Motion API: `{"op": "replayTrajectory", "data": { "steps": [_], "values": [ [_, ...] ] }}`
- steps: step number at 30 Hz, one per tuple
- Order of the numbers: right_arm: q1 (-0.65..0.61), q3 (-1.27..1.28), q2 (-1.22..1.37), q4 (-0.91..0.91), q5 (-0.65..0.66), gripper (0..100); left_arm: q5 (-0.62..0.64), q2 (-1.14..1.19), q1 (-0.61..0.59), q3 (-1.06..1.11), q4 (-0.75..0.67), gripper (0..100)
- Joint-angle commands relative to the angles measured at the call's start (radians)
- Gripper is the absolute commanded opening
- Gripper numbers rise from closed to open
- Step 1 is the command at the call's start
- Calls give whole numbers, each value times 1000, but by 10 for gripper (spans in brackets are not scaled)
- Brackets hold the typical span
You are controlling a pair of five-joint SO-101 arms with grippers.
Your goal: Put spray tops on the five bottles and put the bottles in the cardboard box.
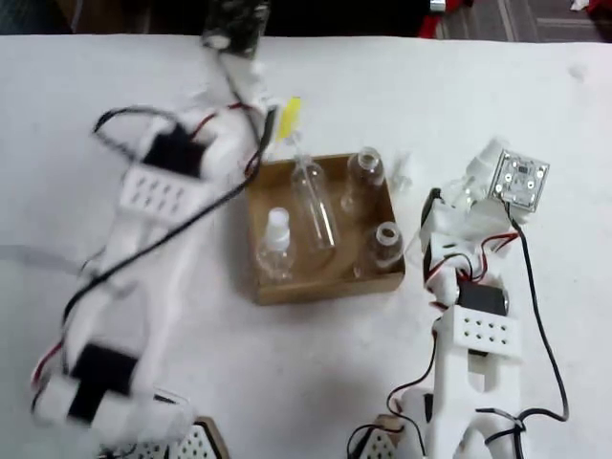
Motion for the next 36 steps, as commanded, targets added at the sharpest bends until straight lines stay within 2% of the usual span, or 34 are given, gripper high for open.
{"op": "replayTrajectory", "data": {
  "steps": [1,13,20,25,36],
  "values": [
    [-5,-8,-24,-24,12,18,23,302,-27,-287,34,221],
    [-5,-8,-24,-24,12,18,66,891,-73,-1060,333,222],
    [-7,-8,-24,-24,12,18,195,1129,-67,-1428,470,265],
    [-8,-8,-24,-24,12,18,226,1241,-67,-1540,473,267],
    [-8,-8,-24,-24,12,18,221,1326,-65,-1559,437,264]
  ]
}}
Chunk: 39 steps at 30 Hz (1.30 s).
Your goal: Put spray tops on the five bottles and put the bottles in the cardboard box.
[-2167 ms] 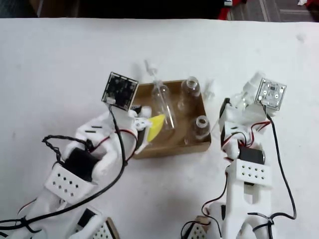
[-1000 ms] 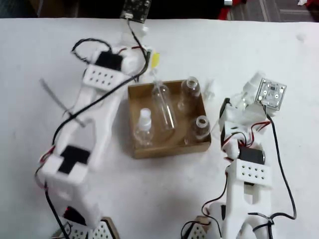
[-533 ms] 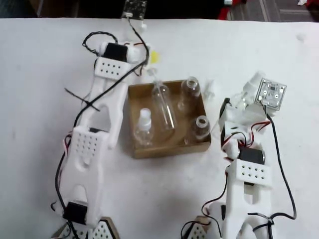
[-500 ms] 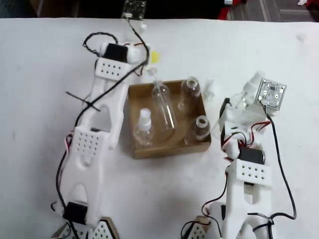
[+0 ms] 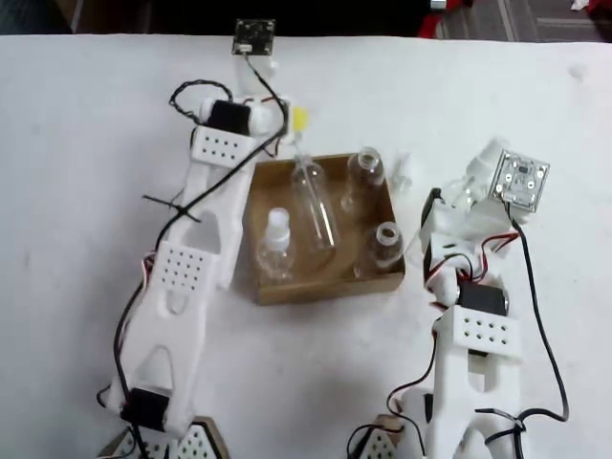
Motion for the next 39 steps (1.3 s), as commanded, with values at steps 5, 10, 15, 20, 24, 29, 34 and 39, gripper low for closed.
{"op": "replayTrajectory", "data": {
  "steps": [5,10,15,20,24,29,34,39],
  "values": [
    [-10,-6,-24,-24,12,18,18,18,7,-60,-28,264],
    [-8,-6,-24,-24,12,18,15,35,27,-52,-87,227],
    [-8,-6,-24,-24,12,18,12,35,41,-55,-95,187],
    [-8,-6,-24,-24,12,18,12,35,41,-60,-95,188],
    [-8,-6,-24,-24,12,18,12,35,41,-60,-95,188],
    [-8,-6,-24,-24,12,18,12,44,64,-51,-94,188],
    [-7,-6,-24,-24,12,18,12,79,79,-60,-95,187],
    [-7,-6,-24,-24,12,18,12,81,84,-58,-91,134]
  ]
}}
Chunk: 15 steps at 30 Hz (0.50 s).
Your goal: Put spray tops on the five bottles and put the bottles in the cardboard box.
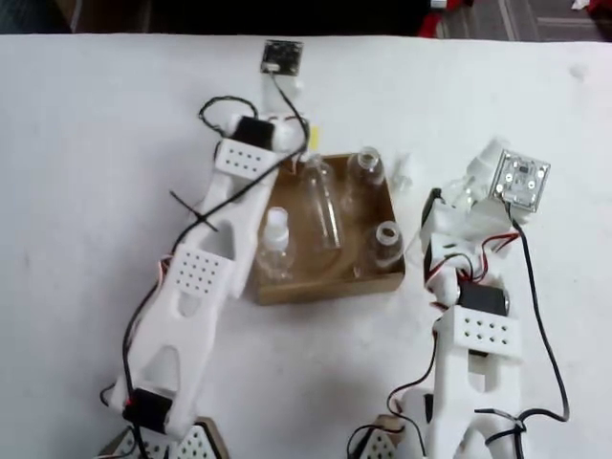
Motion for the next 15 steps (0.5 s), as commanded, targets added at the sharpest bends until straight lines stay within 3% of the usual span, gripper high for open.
{"op": "replayTrajectory", "data": {
  "steps": [1,8,11,15],
  "values": [
    [-7,-6,-24,-24,12,18,2,-21,15,-57,-17,121],
    [-7,-6,-24,-24,12,18,2,-24,13,-58,-14,98],
    [-7,-6,-24,-24,12,18,-2,-25,7,-60,-14,39],
    [-8,-6,-24,-24,12,18,-57,-25,13,-101,15,23]
  ]
}}
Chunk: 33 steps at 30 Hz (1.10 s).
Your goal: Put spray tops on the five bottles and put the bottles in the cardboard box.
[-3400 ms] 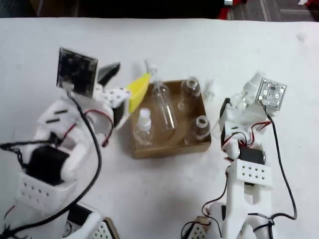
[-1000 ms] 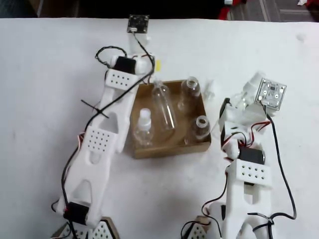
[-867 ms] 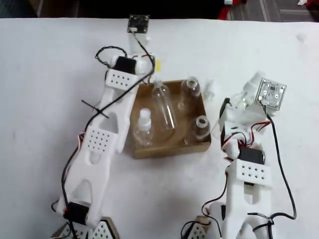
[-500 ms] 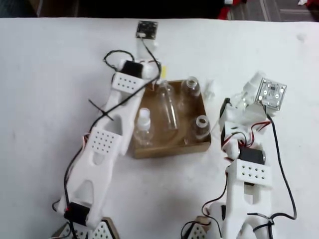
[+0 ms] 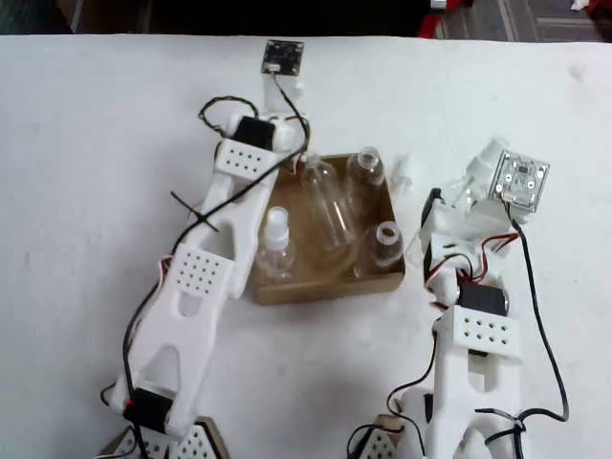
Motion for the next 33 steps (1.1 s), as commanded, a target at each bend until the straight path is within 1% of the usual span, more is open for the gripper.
{"op": "replayTrajectory", "data": {
  "steps": [1,11,18,20,24,25,30,33],
  "values": [
    [-8,-6,-24,-24,12,18,-43,-25,13,-118,38,23],
    [-5,-6,-24,-42,12,18,-49,-173,39,-114,141,23],
    [-5,-6,-24,-42,14,18,-138,-232,41,-115,199,25],
    [-5,-6,-24,-42,14,18,-184,-268,59,-115,241,60],
    [-5,-6,-24,-42,14,18,-270,-349,93,-112,348,212],
    [-5,-6,-24,-42,14,18,-276,-364,94,-110,370,234],
    [-5,-6,-24,-42,14,18,-262,-389,104,-107,479,220],
    [-5,-6,-24,-42,14,18,-110,-392,102,-69,476,215]
  ]
}}
